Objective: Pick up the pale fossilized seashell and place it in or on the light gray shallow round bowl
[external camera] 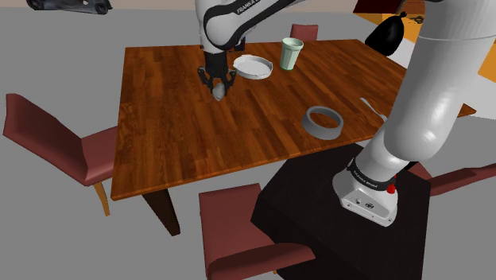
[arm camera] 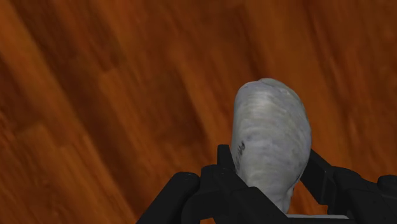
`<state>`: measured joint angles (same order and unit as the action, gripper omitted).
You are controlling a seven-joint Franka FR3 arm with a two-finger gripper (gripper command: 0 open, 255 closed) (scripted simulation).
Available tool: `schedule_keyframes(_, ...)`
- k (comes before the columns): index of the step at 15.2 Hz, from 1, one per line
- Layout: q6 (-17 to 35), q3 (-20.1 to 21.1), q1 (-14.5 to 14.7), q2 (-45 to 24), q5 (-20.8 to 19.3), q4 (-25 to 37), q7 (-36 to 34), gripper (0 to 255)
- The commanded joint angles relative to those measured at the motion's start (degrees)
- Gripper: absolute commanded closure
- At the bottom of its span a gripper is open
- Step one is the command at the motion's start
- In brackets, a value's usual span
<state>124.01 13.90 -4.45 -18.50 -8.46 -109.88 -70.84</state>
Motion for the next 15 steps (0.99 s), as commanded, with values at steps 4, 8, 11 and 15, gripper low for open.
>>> schedule_keyframes(4, -1.49, 0.09, -0.88, 3.5, 1.03, -1.85, 1.34, 255)
schedule_keyframes(8, 1.73, -0.62, -3.36, 10.96, 2.82, -12.07, 5.01, 255)
schedule_keyframes(11, 3.62, -1.54, -4.94, 16.36, 4.1, -19.02, 8.13, 255)
schedule_keyframes(15, 5.47, -3.39, -6.71, 23.35, 5.46, -27.49, 12.6, 255)
